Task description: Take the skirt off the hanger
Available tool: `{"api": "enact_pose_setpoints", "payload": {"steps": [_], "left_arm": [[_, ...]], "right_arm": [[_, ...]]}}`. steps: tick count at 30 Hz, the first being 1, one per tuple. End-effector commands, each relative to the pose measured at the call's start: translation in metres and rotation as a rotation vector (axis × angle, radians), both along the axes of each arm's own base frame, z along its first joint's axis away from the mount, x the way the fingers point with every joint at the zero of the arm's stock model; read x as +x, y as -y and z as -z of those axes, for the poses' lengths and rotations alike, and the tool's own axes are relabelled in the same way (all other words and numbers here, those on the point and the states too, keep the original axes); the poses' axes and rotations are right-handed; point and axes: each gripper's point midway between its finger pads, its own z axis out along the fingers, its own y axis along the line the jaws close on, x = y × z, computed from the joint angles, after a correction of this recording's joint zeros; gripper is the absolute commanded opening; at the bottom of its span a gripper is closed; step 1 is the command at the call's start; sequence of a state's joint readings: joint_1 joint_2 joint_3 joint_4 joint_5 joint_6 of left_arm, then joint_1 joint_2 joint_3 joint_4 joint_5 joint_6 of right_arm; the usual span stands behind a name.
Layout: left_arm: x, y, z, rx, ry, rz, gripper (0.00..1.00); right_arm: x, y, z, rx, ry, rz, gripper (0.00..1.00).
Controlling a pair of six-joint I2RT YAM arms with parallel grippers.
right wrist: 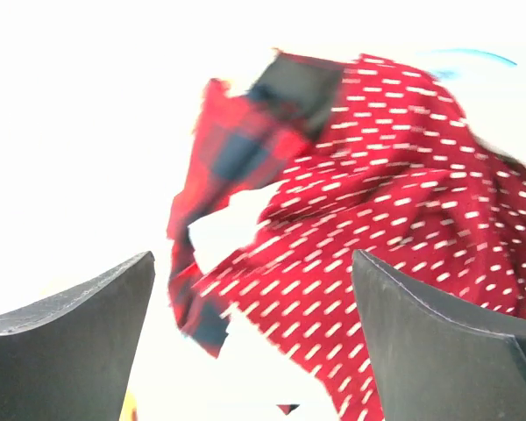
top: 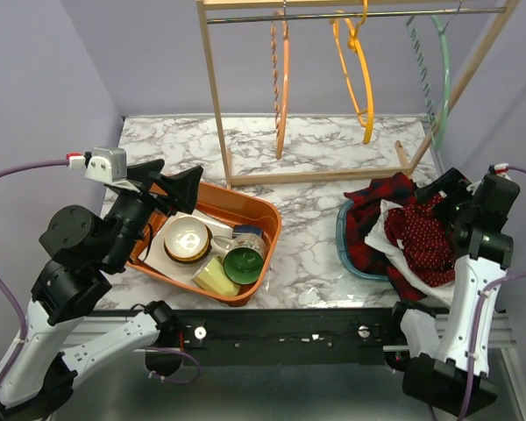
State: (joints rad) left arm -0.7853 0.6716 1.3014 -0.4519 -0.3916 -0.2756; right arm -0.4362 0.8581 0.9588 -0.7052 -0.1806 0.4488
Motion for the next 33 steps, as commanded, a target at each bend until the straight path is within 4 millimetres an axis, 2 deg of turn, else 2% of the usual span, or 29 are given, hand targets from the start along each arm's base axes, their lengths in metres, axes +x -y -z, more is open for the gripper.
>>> {"api": "enact_pose_setpoints", "payload": {"steps": [1, 3, 4, 6, 7, 10, 13, 17, 20, 24, 33], "left_arm": [[-0.010, 0.007, 0.015, -0.036, -0.062, 0.066, 0.99], [-0.013, 0.010, 0.020, -0.043, -0.078, 0.091, 0.99], [-0.014, 0.011, 0.024, -0.039, -0.089, 0.097, 0.99], [-0.018, 0.015, 0.026, -0.047, -0.102, 0.128, 0.99], [-0.020, 0.017, 0.028, -0.046, -0.108, 0.142, 0.99], [-0.028, 0.024, 0.029, -0.060, -0.123, 0.196, 0.99], [-0.037, 0.028, 0.028, -0.072, -0.133, 0.248, 0.99], [-0.049, 0.028, 0.022, -0.086, -0.123, 0.295, 0.99], [-0.057, 0.025, 0.018, -0.103, -0.098, 0.318, 0.99], [-0.060, 0.023, 0.020, -0.107, -0.088, 0.324, 0.99], [-0.064, 0.020, 0.018, -0.117, -0.073, 0.326, 0.99]], "right_arm": [[-0.033, -0.049, -0.042, 0.002, 0.019, -0.183, 1.00], [-0.043, -0.065, -0.069, 0.008, 0.077, -0.240, 1.00], [-0.047, -0.081, -0.077, 0.033, 0.097, -0.309, 1.00], [-0.057, -0.100, -0.089, 0.062, 0.119, -0.383, 1.00], [-0.064, -0.119, -0.101, 0.088, 0.158, -0.484, 1.00], [-0.084, -0.151, -0.125, 0.100, 0.239, -0.662, 1.00], [-0.109, -0.172, -0.147, 0.089, 0.327, -0.781, 1.00], [-0.134, -0.182, -0.169, 0.085, 0.398, -0.834, 1.00], [-0.143, -0.184, -0.180, 0.096, 0.425, -0.827, 1.00], [-0.156, -0.184, -0.209, 0.069, 0.503, -0.823, 1.00], [-0.155, -0.184, -0.213, 0.068, 0.522, -0.820, 1.00]]}}
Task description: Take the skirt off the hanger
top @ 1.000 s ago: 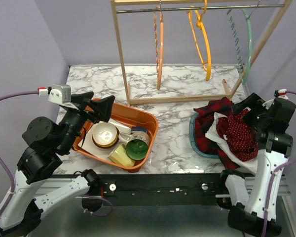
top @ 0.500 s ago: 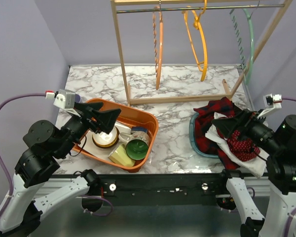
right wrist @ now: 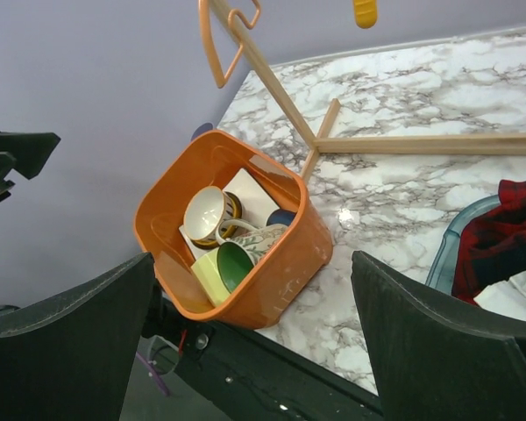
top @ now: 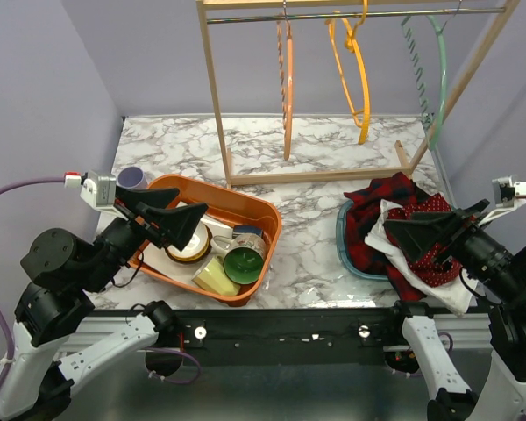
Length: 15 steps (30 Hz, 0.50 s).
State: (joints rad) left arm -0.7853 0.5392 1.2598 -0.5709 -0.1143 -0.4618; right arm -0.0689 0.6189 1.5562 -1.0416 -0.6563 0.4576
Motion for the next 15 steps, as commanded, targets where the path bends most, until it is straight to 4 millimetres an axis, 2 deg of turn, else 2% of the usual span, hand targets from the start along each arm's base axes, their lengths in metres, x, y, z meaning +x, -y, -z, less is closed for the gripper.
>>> {"api": "enact_pose_setpoints", "payload": {"steps": [1, 15], "left_arm": [[-0.0046, 0.0011, 0.0022, -0.012, 0.003, 0.022, 0.99], [-0.0067, -0.0002, -0.0028, -0.031, 0.010, 0.025, 0.99]], "right_arm": [[-0.0012, -0.0020, 0.0004, 0.011, -0.010, -0.013, 1.00], [-0.0033, -0.0022, -0.0007, 0.023, -0.002, -0.009, 1.00]]}}
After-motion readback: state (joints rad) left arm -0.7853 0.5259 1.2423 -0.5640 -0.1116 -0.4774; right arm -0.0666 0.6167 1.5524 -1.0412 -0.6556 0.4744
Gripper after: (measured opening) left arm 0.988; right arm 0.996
